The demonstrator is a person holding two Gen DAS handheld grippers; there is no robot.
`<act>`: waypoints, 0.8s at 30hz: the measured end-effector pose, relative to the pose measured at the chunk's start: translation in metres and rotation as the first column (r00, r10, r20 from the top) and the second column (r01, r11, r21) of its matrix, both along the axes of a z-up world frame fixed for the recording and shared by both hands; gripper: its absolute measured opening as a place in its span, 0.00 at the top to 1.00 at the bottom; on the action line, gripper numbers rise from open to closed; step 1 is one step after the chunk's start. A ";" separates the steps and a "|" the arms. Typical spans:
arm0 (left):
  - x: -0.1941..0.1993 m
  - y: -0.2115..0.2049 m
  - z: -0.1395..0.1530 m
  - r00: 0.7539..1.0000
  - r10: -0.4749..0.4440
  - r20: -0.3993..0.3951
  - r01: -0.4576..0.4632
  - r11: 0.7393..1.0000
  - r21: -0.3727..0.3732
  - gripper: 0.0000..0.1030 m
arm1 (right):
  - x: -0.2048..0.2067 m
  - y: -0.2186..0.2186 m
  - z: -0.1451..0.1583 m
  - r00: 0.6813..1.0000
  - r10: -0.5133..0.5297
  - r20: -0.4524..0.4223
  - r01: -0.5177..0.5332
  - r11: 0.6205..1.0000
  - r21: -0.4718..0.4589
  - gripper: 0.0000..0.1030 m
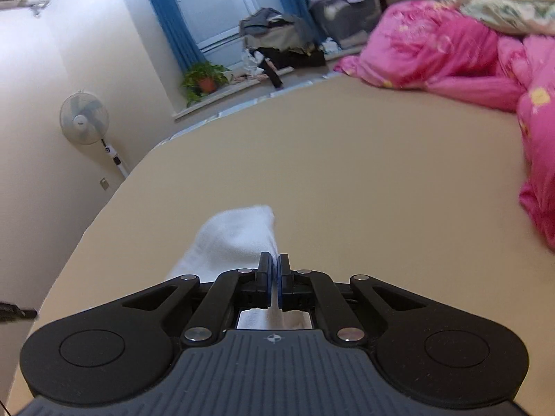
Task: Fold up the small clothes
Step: 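Lift the hem with both grippers and fold it over toward the collar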
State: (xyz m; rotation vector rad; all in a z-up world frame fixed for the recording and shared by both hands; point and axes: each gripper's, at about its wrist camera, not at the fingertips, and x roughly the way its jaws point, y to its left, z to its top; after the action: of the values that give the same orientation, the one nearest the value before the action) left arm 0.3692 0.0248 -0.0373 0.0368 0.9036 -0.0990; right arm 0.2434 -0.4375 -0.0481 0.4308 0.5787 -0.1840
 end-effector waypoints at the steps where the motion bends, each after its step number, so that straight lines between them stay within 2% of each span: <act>1: 0.007 -0.002 -0.007 0.999 -0.024 -0.041 0.023 0.999 -0.025 0.86 | 0.005 -0.001 -0.005 1.000 0.004 -0.027 -0.005 1.000 -0.023 0.98; 3: 0.019 -0.013 -0.023 0.993 -0.049 -0.108 0.045 0.998 -0.034 0.50 | 0.022 -0.005 -0.025 0.996 0.004 -0.092 -0.006 1.000 -0.029 0.98; 4: 0.025 -0.021 -0.033 0.990 -0.053 -0.128 0.053 0.999 -0.004 0.43 | 0.027 -0.007 -0.033 0.992 -0.004 -0.122 0.001 1.000 -0.027 0.98; 6: 0.039 -0.038 -0.054 0.983 -0.066 -0.168 0.079 0.995 0.069 0.39 | 0.036 -0.011 -0.057 0.983 -0.014 -0.182 0.011 1.000 -0.019 0.98; 8: 0.050 -0.054 -0.069 0.972 -0.093 -0.216 0.114 0.990 0.087 0.36 | 0.037 -0.012 -0.069 0.977 -0.020 -0.212 0.015 1.000 -0.027 0.98; 11: 0.065 -0.076 -0.082 0.969 -0.098 -0.228 0.135 0.979 0.152 0.32 | 0.036 -0.017 -0.080 0.974 -0.020 -0.224 0.022 1.000 0.004 0.96; 12: 0.067 -0.080 -0.083 0.969 -0.103 -0.223 0.138 0.979 0.148 0.37 | 0.036 -0.020 -0.082 0.974 -0.022 -0.226 0.027 0.999 0.022 0.94; 13: 0.068 -0.082 -0.082 0.970 -0.112 -0.214 0.142 0.982 0.128 0.48 | 0.037 -0.020 -0.085 0.973 -0.024 -0.231 0.035 0.999 0.042 0.93; 14: 0.065 -0.078 -0.079 0.969 -0.128 -0.211 0.152 0.983 0.099 0.86 | 0.039 -0.021 -0.087 0.970 -0.034 -0.240 0.050 0.997 0.061 0.86; 15: 0.062 -0.079 -0.075 0.972 -0.125 -0.197 0.146 0.984 0.097 0.95 | 0.040 -0.022 -0.091 0.968 -0.049 -0.248 0.074 0.993 0.092 0.84; 17: 0.053 -0.081 -0.063 0.987 -0.102 -0.126 0.121 0.981 0.150 0.95 | 0.039 -0.025 -0.094 0.971 -0.056 -0.231 0.089 0.987 0.132 0.86; 18: 0.048 -0.077 -0.056 0.990 -0.092 -0.108 0.107 0.984 0.141 0.96 | 0.040 -0.025 -0.095 0.974 -0.049 -0.223 0.082 0.987 0.141 0.95; 21: 0.032 -0.044 -0.023 0.998 -0.039 -0.057 0.042 0.998 0.037 0.96 | 0.030 -0.024 -0.087 0.980 -0.060 -0.188 0.090 0.984 0.157 0.97; 23: 0.019 -0.017 -0.001 0.999 -0.017 -0.036 0.016 0.999 -0.040 0.96 | 0.013 -0.027 -0.067 0.988 -0.078 -0.130 0.101 0.979 0.179 0.98; 24: 0.016 -0.008 0.009 1.000 -0.009 -0.016 0.008 0.998 -0.063 0.96 | 0.003 -0.029 -0.056 0.991 -0.090 -0.097 0.110 0.970 0.218 0.98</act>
State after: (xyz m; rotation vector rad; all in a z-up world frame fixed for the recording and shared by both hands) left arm 0.3853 0.0173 -0.0285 -0.0190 0.9160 -0.1358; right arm 0.2464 -0.4664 -0.1044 0.6733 0.6667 -0.2363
